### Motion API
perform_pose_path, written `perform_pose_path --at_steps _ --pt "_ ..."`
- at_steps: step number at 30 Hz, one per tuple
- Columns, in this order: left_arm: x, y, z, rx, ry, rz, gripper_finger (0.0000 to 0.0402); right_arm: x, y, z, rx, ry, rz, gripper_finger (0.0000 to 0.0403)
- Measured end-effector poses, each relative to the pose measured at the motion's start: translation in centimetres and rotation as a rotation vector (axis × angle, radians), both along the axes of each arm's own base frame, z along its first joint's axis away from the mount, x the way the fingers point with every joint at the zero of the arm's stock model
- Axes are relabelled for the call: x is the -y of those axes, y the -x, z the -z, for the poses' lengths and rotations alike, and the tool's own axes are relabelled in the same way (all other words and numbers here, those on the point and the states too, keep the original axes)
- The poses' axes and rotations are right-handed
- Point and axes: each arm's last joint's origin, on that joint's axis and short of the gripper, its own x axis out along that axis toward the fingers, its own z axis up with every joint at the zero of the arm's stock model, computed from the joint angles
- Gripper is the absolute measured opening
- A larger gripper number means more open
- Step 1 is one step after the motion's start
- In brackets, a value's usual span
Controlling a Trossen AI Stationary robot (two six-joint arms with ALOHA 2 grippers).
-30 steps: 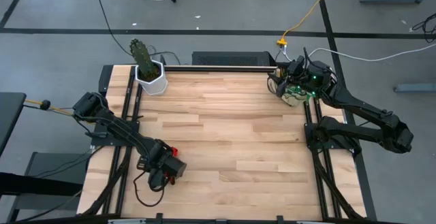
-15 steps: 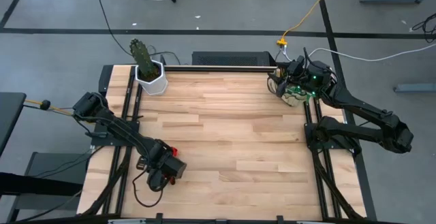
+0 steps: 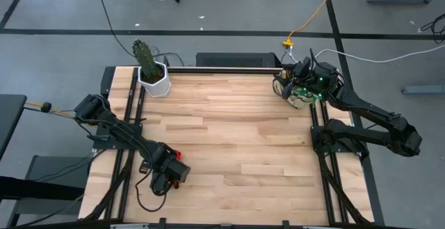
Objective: Pick & Place Garden tools in Gardening bag
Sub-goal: Put the red gloves into the white gardening bag
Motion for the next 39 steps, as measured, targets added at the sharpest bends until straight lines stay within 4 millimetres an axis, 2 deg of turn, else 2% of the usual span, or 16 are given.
perform_pose_path --at_steps 7,12,30,39 --pt "0.0 0.0 0.0 0.001 0.003 -0.012 0.0025 0.0 0.0 0.0 0.0 0.0 0.0 0.0247" --pt "0.2 -0.3 0.0 0.001 0.016 -0.098 0.0009 0.0 0.0 0.0 0.0 0.0 -0.001 0.0247" --pt "0.2 -0.3 -0.1 0.0 0.019 -0.11 0.0003 0.0 0.0 0.0 0.0 0.001 0.0 0.0246" --pt "0.6 -1.2 -2.5 0.02 0.038 -0.138 0.0002 0.0 0.0 0.0 0.001 0.001 0.0 0.0246"
